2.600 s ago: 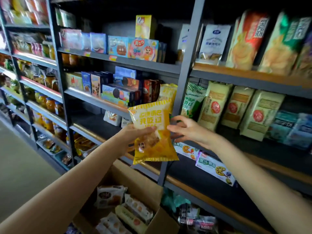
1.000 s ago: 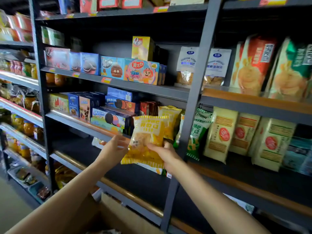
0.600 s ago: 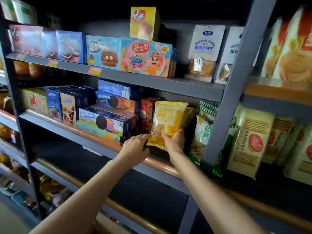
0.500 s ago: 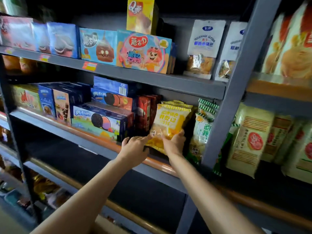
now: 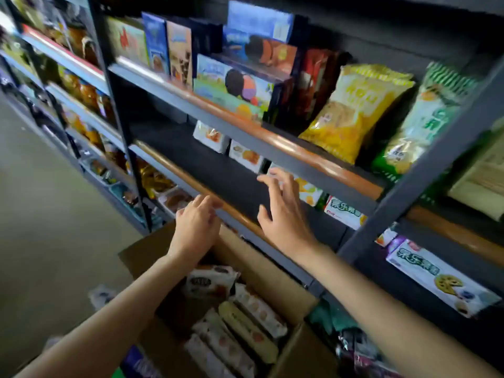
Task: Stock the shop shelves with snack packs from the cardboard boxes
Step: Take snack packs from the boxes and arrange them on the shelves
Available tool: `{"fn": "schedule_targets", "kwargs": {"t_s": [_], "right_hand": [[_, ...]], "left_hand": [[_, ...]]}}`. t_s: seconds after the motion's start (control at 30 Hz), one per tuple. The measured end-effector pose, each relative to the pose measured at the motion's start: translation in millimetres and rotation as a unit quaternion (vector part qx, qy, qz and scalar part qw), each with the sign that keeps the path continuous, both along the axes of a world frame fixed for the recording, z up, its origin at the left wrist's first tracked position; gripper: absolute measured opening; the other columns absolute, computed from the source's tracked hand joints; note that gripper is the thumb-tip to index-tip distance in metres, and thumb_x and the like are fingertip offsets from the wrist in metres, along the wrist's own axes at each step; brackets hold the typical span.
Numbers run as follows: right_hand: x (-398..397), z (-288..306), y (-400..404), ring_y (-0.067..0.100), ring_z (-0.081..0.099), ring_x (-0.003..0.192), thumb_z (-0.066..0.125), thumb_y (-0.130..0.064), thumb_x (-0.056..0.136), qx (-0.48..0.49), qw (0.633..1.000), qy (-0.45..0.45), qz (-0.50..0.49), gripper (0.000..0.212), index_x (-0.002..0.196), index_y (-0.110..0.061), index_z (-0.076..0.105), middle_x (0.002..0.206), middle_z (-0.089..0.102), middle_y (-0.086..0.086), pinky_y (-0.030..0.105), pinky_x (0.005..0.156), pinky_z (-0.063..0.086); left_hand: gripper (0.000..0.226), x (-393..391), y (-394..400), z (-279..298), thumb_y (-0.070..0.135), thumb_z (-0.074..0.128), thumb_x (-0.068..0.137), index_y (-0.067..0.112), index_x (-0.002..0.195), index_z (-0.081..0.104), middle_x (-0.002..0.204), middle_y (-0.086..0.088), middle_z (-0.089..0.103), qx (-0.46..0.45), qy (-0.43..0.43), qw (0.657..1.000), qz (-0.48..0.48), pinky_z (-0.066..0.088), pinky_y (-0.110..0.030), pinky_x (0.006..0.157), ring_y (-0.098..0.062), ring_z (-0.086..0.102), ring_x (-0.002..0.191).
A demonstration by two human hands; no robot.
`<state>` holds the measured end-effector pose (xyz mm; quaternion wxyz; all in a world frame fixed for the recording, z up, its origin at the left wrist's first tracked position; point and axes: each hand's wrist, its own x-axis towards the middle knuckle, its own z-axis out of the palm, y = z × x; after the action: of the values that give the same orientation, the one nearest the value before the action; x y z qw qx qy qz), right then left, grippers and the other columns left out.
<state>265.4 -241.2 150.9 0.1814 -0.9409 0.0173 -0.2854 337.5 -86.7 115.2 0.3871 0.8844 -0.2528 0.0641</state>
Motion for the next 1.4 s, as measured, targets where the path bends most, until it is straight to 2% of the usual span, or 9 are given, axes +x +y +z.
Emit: {"fn": "schedule_targets", "kwargs": {"t_s": [0.13,0.3,0.43,0.63,0.73,0.9,1.03,1.27,1.4], "right_hand": [[9.4,-112.5,11.0,0.028,0.023,0.135,0.055,-0.010,0.087,0.025,0.952,0.306,0.010,0.053,0.137,-0.008,0.036,0.145,0.025,0.012,0.036,0.110,0.028],[57.1,-220.7,7.1,0.027,0.016,0.139,0.049,-0.016,0.095,0.041,0.859,0.510,0.026,0.062,0.147,-0.007,0.017,0.152,0.015,0.010,0.034,0.112,0.022],[101.7,-299.3,8.0,0.030,0.016,0.141,0.051,-0.020,0.095,-0.032,0.822,0.567,0.035,0.065,0.147,-0.007,0.014,0.154,0.016,0.012,0.041,0.113,0.025],[148.7,-383.8,18.8,0.026,0.020,0.141,0.054,-0.031,0.093,-0.072,0.815,0.574,-0.004,0.070,0.148,-0.012,0.015,0.154,0.018,0.010,0.041,0.111,0.025],[146.8,-402.9,14.3,0.028,0.034,0.133,0.052,-0.021,0.093,-0.097,0.844,0.528,-0.023,0.058,0.142,-0.009,0.024,0.145,0.033,0.014,0.038,0.107,0.032],[125.7,-377.0,14.8,0.029,0.041,0.124,0.058,-0.006,0.086,-0.112,0.875,0.470,0.039,0.058,0.137,-0.011,0.031,0.136,0.041,0.012,0.037,0.104,0.033],[120.2,-312.3,13.9,0.028,0.048,0.113,0.058,0.000,0.079,-0.076,0.906,0.402,0.108,0.054,0.129,-0.011,0.038,0.122,0.050,0.009,0.033,0.097,0.035],[93.9,-151.0,14.8,0.020,0.048,0.108,0.063,0.002,0.078,-0.070,0.945,0.277,0.157,0.042,0.111,-0.015,0.044,0.113,0.053,0.003,0.027,0.083,0.040],[64.8,-91.4,22.3,0.024,0.049,0.111,0.066,-0.001,0.074,-0.128,0.956,0.211,0.159,0.050,0.118,-0.015,0.046,0.114,0.055,0.005,0.038,0.092,0.045]], "left_hand": [[0.021,0.2,62.8,-67.6,0.005,0.057,0.084,0.007,0.104,0.061,0.105,-0.011,0.060,0.101,0.111,0.987,0.049,0.044,-0.044,0.084,-0.035,0.058,0.100],[0.023,23.6,91.6,-117.9,0.005,0.055,0.084,0.006,0.106,0.058,0.102,-0.012,0.058,0.183,0.169,0.965,0.078,0.044,-0.043,0.081,-0.036,0.058,0.094],[0.021,41.9,87.4,-163.1,0.005,0.053,0.084,0.008,0.105,0.055,0.094,-0.001,0.050,0.200,0.200,0.958,0.055,0.045,-0.039,0.077,-0.029,0.058,0.089],[0.031,43.7,86.7,-216.1,0.004,0.053,0.084,0.012,0.113,0.056,0.107,0.000,0.056,0.184,0.210,0.959,0.046,0.042,-0.028,0.080,-0.018,0.056,0.093],[0.031,37.3,88.0,-227.7,0.004,0.053,0.084,0.015,0.114,0.056,0.105,0.004,0.055,0.177,0.213,0.960,0.041,0.044,-0.027,0.081,-0.014,0.056,0.093],[0.032,27.6,90.4,-227.0,0.003,0.052,0.085,0.015,0.115,0.055,0.104,0.006,0.054,0.178,0.226,0.957,0.048,0.034,-0.015,0.075,-0.011,0.054,0.093],[0.038,34.0,83.2,-203.4,0.004,0.053,0.084,0.011,0.121,0.050,0.116,-0.004,0.055,0.169,0.228,0.958,0.051,0.041,-0.024,0.083,-0.021,0.056,0.103],[0.089,45.1,59.5,-125.6,0.027,0.073,0.076,0.023,0.146,0.018,0.148,-0.005,0.023,0.189,0.181,0.965,-0.015,0.031,-0.039,0.106,-0.029,0.035,0.130],[0.076,37.7,52.4,-80.2,0.033,0.076,0.071,0.024,0.136,0.039,0.134,0.001,0.045,0.188,0.122,0.974,-0.026,0.039,-0.034,0.097,-0.024,0.048,0.117]]}}
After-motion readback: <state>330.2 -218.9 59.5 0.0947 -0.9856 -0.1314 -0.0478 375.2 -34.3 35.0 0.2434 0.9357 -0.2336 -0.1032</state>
